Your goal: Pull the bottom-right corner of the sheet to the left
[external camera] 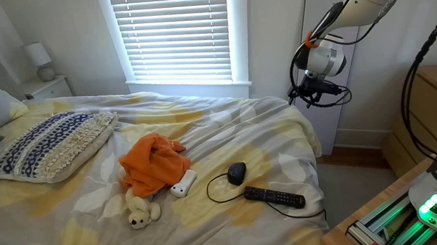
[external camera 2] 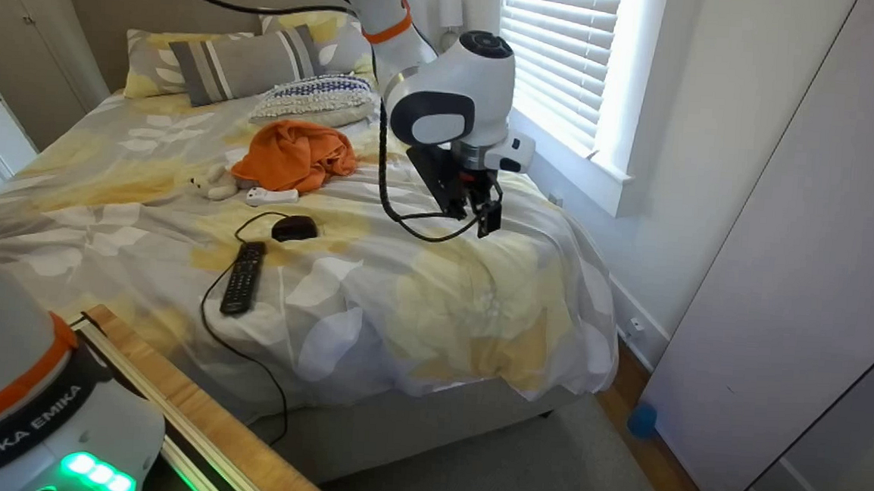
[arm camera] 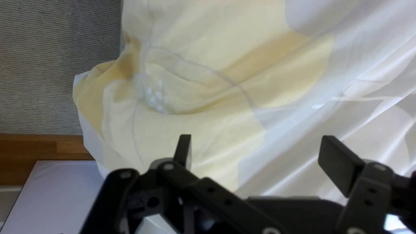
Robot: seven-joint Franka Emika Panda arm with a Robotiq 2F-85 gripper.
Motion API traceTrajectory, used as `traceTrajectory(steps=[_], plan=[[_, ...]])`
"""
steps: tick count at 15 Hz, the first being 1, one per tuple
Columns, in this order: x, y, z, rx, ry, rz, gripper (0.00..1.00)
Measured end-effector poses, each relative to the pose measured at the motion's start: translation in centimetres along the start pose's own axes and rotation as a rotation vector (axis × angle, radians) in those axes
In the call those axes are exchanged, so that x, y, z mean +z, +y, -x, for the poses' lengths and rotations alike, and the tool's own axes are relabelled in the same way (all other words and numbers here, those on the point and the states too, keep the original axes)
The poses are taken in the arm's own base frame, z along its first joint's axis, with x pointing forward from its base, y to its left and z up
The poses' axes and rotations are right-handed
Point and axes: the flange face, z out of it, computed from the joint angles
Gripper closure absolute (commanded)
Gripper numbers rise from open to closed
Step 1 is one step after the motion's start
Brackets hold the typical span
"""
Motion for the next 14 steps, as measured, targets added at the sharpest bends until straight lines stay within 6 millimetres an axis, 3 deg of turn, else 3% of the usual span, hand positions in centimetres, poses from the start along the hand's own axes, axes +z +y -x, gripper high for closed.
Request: traceTrajectory(steps=[6,9,14], plan=[[4.9,3.9,-3.2,0.086,0.05,-0.017,0.0],[6.9,5.3,-4.3,0.118,0.082,-0.025,0.06],[9.5,6.8,-5.3,0.138,0.095,-0.039,0.53]])
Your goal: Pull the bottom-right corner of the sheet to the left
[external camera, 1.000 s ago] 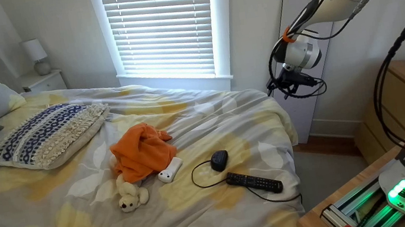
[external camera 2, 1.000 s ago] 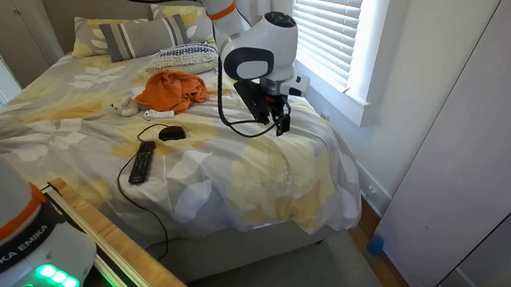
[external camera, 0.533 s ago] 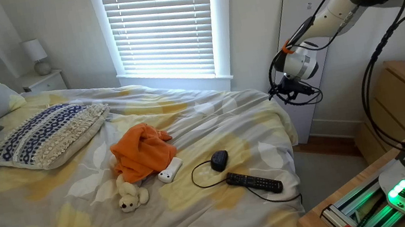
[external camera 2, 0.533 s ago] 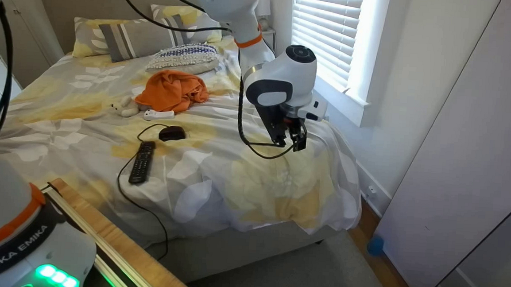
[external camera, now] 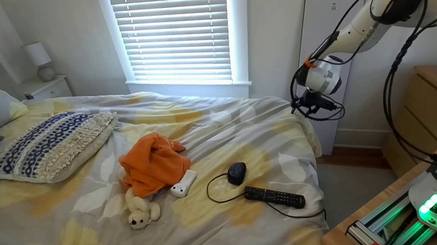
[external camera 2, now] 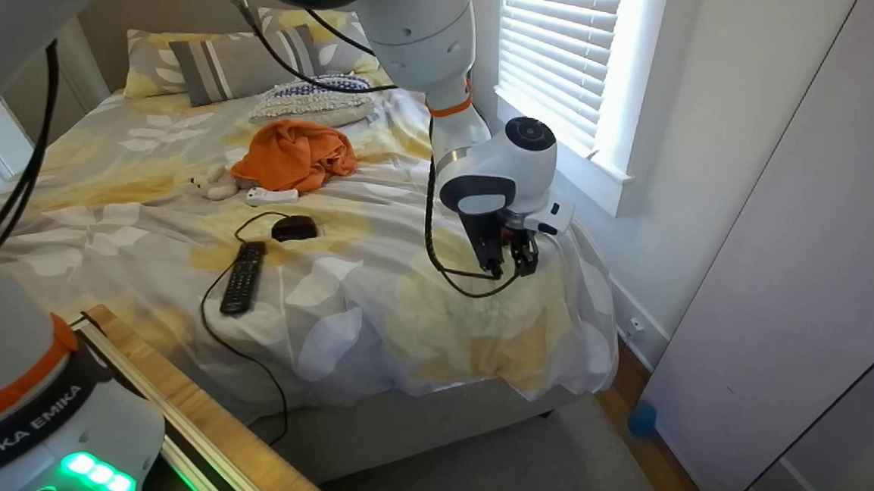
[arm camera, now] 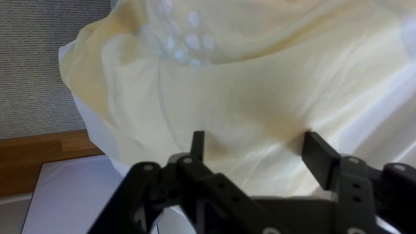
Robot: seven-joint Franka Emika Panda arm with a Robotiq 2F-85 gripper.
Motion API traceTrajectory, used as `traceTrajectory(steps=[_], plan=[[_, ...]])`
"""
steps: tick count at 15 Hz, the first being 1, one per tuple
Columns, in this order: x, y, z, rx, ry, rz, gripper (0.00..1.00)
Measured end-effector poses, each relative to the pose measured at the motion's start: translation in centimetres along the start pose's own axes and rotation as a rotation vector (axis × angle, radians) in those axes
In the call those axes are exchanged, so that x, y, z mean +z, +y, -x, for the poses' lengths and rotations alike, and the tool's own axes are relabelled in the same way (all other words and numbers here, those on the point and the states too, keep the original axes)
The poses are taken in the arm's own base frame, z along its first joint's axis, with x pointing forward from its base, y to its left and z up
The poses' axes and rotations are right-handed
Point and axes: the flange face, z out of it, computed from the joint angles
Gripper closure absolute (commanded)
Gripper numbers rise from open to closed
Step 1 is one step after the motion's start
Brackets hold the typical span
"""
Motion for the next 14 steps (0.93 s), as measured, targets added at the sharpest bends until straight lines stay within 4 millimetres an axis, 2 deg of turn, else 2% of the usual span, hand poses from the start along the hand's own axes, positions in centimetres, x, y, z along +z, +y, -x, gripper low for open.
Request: traceTrajectory(steps=[6,7,14], plan=[[1.4,0.0,-0.7,0.003,0.006,-0.02,0.97],[1.5,-0.1,-0.8,0.004,0.006,-0.022,1.0],[1.0,-0.4,-1.0,0.006,0.008,0.006,0.99]])
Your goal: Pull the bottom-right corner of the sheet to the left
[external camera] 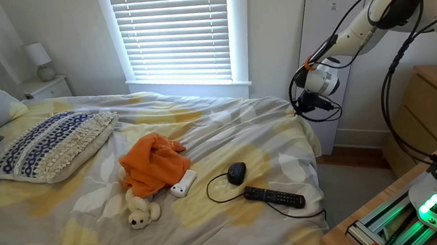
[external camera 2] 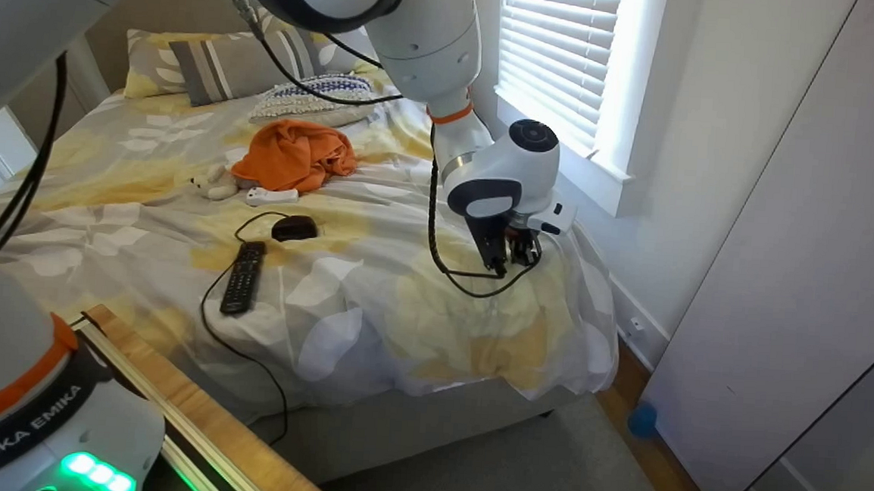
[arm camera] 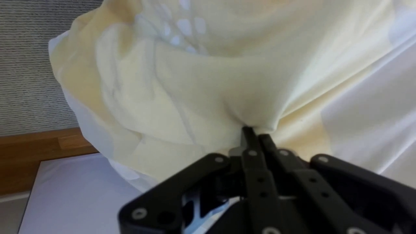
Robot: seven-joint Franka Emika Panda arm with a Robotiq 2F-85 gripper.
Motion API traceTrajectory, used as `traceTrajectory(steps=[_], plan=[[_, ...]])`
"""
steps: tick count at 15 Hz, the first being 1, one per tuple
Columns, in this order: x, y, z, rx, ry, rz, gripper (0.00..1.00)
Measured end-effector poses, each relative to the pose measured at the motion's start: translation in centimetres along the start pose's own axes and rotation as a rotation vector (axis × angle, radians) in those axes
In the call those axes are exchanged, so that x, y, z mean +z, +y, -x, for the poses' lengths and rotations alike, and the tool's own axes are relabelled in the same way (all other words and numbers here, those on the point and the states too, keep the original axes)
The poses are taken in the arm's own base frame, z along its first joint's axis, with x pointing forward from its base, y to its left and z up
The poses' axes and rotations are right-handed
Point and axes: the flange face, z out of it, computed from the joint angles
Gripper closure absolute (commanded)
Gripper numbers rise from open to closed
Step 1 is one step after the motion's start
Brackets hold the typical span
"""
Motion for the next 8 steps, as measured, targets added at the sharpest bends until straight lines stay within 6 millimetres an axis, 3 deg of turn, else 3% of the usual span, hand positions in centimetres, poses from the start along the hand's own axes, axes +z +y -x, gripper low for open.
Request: traceTrajectory(steps=[3,8], plan=[[-1.4,-0.3,0.7,-0.004,-0.039,0.05,0.99],[-7.1,-3.4,2.8,-0.065,-0.104,0.054,0.99]])
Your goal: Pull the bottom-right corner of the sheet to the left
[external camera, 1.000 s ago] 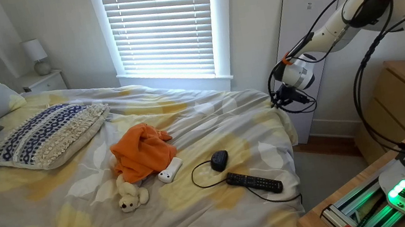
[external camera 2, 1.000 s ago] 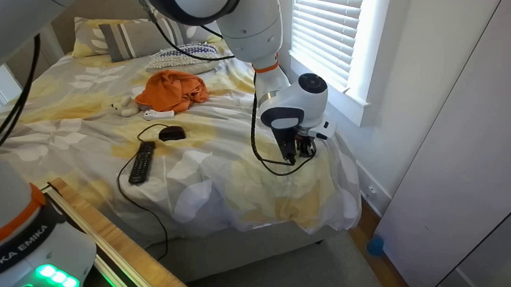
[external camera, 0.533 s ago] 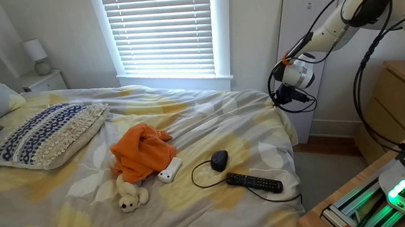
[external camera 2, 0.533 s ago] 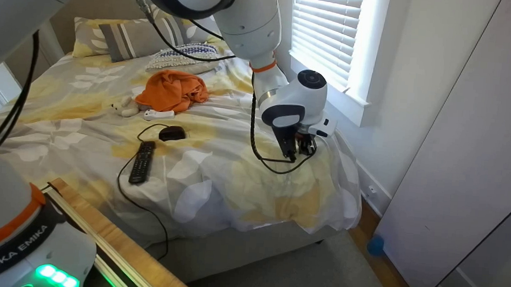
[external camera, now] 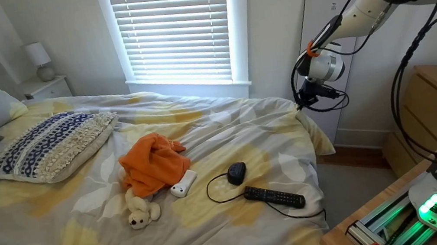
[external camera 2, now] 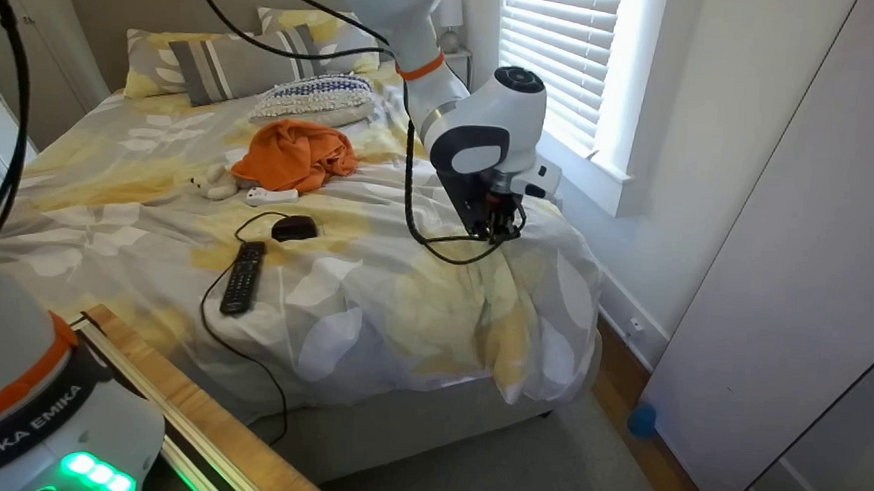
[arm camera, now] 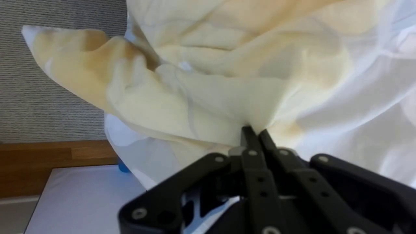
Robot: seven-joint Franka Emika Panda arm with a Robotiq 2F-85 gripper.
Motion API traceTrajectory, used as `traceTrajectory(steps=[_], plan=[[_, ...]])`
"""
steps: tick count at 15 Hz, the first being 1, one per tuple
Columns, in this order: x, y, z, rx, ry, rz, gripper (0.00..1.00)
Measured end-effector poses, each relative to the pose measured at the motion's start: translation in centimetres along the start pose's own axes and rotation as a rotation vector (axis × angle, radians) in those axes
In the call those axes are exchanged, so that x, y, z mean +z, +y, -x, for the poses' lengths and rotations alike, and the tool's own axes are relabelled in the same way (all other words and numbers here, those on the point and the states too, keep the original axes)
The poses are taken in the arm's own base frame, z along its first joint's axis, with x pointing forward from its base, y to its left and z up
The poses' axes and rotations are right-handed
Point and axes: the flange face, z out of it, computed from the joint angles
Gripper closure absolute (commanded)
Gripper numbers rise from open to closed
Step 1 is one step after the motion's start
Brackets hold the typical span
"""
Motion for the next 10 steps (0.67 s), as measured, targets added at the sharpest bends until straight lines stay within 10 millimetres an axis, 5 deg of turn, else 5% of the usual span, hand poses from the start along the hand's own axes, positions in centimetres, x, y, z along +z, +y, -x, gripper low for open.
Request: traceTrajectory(steps=[6,10], plan=[[-7.8,-6.5,5.3,-0.226,0.01,-0.079,0.99],[-11.4,-11.4,10.7,-0.424,0.018,-0.177,0.99]])
